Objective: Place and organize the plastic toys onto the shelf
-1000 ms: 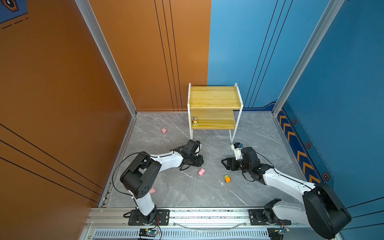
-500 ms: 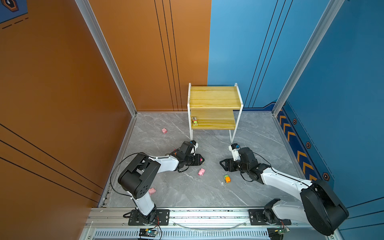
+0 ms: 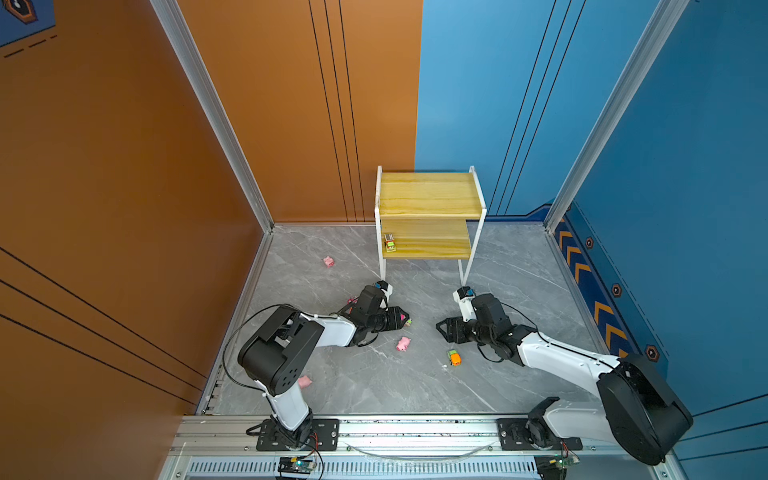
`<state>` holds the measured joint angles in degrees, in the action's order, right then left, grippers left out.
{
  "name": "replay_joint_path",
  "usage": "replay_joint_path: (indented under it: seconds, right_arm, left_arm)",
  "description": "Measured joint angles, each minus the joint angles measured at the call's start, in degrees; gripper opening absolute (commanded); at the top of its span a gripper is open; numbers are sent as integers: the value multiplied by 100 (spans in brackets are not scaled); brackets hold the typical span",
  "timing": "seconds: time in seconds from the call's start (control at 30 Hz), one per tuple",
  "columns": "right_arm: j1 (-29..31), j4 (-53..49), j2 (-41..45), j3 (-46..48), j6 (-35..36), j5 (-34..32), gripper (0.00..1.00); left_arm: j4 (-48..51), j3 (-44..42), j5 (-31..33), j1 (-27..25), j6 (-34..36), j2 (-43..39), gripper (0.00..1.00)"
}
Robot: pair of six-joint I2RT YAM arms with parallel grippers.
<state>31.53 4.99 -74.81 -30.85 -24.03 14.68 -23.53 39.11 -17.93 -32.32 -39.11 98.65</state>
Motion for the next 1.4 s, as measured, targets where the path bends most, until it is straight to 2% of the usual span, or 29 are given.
replay_joint_path:
  seconds: [0.2, 0.43, 0.63, 1.1, 1.3, 1.33, 1.4]
  right_arm:
    - [22, -4, -66, -83, 11, -94, 72]
    - [140, -50, -201, -192, 74, -205, 74]
    - [516, -118, -398, -413, 417, -470, 77]
    - [1462, 149, -1589, -1239, 890, -1113, 78]
    - [1582, 411, -2044, -1521, 999, -1255, 81]
    - [1578, 431, -2103, -1585, 1034, -1263, 81]
    - [1578, 494, -2205, -1685, 1078, -1266, 81]
  left_arm:
    - [37, 0, 229, 13, 76, -28, 50]
    - [684, 109, 496, 160, 402, -271, 63]
    - [1191, 118, 616, 308, 592, -525, 69]
    - [1738, 190, 704, 422, 721, -973, 78]
    - [2243, 417, 774, 431, 811, -1325, 85]
    - [2391, 498, 811, 431, 826, -1399, 90]
    - [2723, 691, 892, 431, 890, -1523, 92]
